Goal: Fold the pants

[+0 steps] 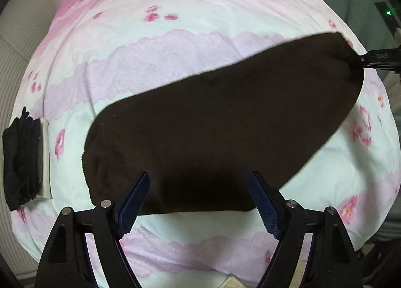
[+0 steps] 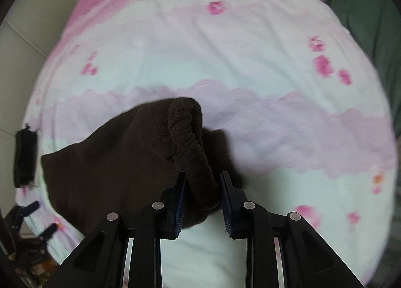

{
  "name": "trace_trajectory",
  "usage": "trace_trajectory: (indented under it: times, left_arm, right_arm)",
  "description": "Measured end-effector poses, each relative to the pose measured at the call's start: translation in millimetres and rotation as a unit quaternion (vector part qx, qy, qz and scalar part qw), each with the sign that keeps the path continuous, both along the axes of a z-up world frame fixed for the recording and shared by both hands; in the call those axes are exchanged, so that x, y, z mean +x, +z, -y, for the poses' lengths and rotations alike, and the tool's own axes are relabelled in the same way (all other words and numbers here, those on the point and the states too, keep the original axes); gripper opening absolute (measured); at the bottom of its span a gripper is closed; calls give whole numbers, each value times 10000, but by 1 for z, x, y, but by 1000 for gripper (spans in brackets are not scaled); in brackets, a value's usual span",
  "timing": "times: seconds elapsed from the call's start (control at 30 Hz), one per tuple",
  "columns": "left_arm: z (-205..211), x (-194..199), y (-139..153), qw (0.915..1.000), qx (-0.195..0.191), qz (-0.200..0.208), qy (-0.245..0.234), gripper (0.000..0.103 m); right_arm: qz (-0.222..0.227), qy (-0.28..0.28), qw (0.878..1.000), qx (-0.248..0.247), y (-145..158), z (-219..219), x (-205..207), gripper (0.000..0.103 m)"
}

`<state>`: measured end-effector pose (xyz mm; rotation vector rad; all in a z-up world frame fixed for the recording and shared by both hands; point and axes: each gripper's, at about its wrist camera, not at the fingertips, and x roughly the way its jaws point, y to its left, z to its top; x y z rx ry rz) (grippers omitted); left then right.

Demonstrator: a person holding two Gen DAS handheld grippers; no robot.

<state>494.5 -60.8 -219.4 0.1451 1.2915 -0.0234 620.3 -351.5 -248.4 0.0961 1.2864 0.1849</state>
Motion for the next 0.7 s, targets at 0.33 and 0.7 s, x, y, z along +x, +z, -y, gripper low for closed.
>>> trace_trajectory:
  times: [0.33,0.7]
  left_arm:
    - [-43,-17,17,9964,238,532,608,81]
    - [-153,-96,-9,9822,342,213,1834,81]
  right_arm:
    - [1052,21,9913,-786,25,-36,-13,71]
    - [858,1070,9864,909,-11,-127,-155,71]
